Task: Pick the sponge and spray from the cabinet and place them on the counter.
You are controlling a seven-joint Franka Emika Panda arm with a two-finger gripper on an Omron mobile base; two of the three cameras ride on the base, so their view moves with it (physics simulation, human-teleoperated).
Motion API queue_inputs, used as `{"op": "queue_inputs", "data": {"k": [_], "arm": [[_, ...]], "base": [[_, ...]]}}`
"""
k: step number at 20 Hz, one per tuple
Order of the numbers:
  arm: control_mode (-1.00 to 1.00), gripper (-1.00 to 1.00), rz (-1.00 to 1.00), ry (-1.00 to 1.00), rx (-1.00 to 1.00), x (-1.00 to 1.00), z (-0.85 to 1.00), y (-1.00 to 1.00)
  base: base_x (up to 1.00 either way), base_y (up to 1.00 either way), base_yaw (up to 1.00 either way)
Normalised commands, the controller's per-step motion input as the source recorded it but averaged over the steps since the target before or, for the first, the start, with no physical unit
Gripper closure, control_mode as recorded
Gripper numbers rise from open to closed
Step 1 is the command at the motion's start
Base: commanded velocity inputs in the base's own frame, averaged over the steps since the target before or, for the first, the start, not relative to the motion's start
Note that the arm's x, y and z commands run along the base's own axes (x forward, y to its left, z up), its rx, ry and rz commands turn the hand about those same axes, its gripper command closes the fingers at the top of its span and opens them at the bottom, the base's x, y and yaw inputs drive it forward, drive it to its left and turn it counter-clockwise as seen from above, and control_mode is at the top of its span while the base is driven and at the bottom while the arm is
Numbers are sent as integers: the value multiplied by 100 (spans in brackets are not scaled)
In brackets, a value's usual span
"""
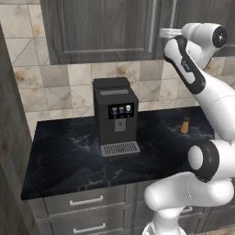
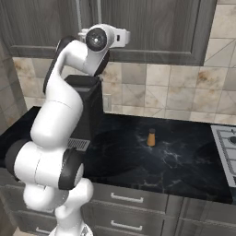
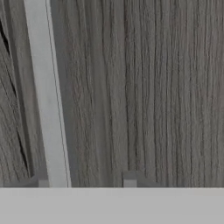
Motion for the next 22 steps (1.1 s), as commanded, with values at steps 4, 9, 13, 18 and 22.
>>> {"op": "queue_inputs", "data": {"k": [4, 9, 13, 18, 22], "arm": [[-100, 100, 1, 8, 0, -8, -9, -40], [-100, 100, 2, 0, 0, -35, -8, -75], [-100, 100, 2, 0, 0, -51, -2, -95], [-100, 100, 1, 0, 1, -61, 0, -100], [-100, 100, 0, 0, 1, -58, 0, -100]], "base": [[0, 0, 0], [0, 0, 0], [0, 0, 0], [0, 0, 0], [0, 0, 0]]}}
